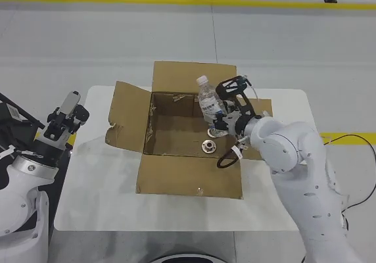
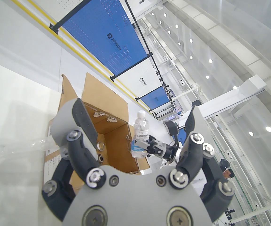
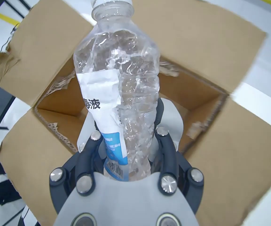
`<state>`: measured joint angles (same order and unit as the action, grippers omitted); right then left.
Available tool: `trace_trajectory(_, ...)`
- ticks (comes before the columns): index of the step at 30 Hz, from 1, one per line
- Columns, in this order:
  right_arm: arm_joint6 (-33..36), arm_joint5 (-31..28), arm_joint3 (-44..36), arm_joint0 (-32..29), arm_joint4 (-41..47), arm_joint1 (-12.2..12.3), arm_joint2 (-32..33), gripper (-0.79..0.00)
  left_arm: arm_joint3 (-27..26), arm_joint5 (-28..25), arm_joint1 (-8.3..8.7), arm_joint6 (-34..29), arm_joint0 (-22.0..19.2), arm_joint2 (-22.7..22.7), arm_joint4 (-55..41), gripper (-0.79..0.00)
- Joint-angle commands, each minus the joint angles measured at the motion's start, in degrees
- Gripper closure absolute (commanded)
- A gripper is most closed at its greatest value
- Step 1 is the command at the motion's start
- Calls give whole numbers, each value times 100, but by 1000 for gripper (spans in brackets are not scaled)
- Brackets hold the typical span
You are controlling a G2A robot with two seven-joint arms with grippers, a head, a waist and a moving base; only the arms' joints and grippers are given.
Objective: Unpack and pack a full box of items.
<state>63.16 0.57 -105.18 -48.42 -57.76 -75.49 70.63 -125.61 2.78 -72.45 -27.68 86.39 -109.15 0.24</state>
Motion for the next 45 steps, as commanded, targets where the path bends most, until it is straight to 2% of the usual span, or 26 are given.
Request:
trace_trajectory(1, 16, 178, -315, -257, -333, 79, 567, 0, 0, 0, 0, 0, 0, 0, 0, -785)
trace_trajectory(4, 18, 422, -602, -641, -880, 180, 1283, 0, 0, 0, 0, 0, 0, 0, 0, -785)
trace_trajectory(7, 140, 504, -514, -906, -1509, 269, 1851, 0, 0, 0, 0, 0, 0, 0, 0, -785)
trace_trajectory(11, 500, 429, 101, -935, -2264, 345, 2085, 0, 0, 0, 0, 0, 0, 0, 0, -785)
trace_trajectory(15, 1037, 81, 939, -754, -2895, 397, 1970, 0, 0, 0, 0, 0, 0, 0, 0, -785)
trace_trajectory(18, 1092, 2, 1329, -698, -2518, 394, 2043, 0, 0, 0, 0, 0, 0, 0, 0, -785)
trace_trajectory(25, 1138, -193, 2107, -627, -2564, 430, 2052, 0, 0, 0, 0, 0, 0, 0, 0, -785)
trace_trajectory(34, 978, -75, 2587, -457, -2363, 422, 1951, 0, 0, 0, 0, 0, 0, 0, 0, -785)
trace_trajectory(35, 968, -64, 2601, -452, -2355, 423, 1944, -126, 0, 0, 0, 0, 0, 0, 0, -785)
trace_trajectory(37, 970, -46, 2612, -450, -2335, 423, 1920, -296, 0, 0, 0, 0, 0, 0, 0, -785)
trace_trajectory(38, 973, -35, 2608, -451, -2328, 422, 1905, -342, 0, 0, 0, 0, 0, 0, 0, -785)
trace_trajectory(41, 995, 6, 2575, -457, -2303, 421, 1864, -416, 0, 0, 0, 0, 0, 0, 0, -785)
trace_trajectory(42, 1003, 17, 2562, -460, -2301, 421, 1849, -542, 0, 0, 0, 0, 0, 0, 0, -785)
trace_trajectory(43, 1013, 24, 2549, -462, -2300, 421, 1834, -625, 0, 0, 0, 0, 0, 0, 0, -785)
trace_trajectory(45, 1052, 39, 2521, -468, -2322, 423, 1799, -671, 0, 0, 0, 0, 0, 0, 0, -785)
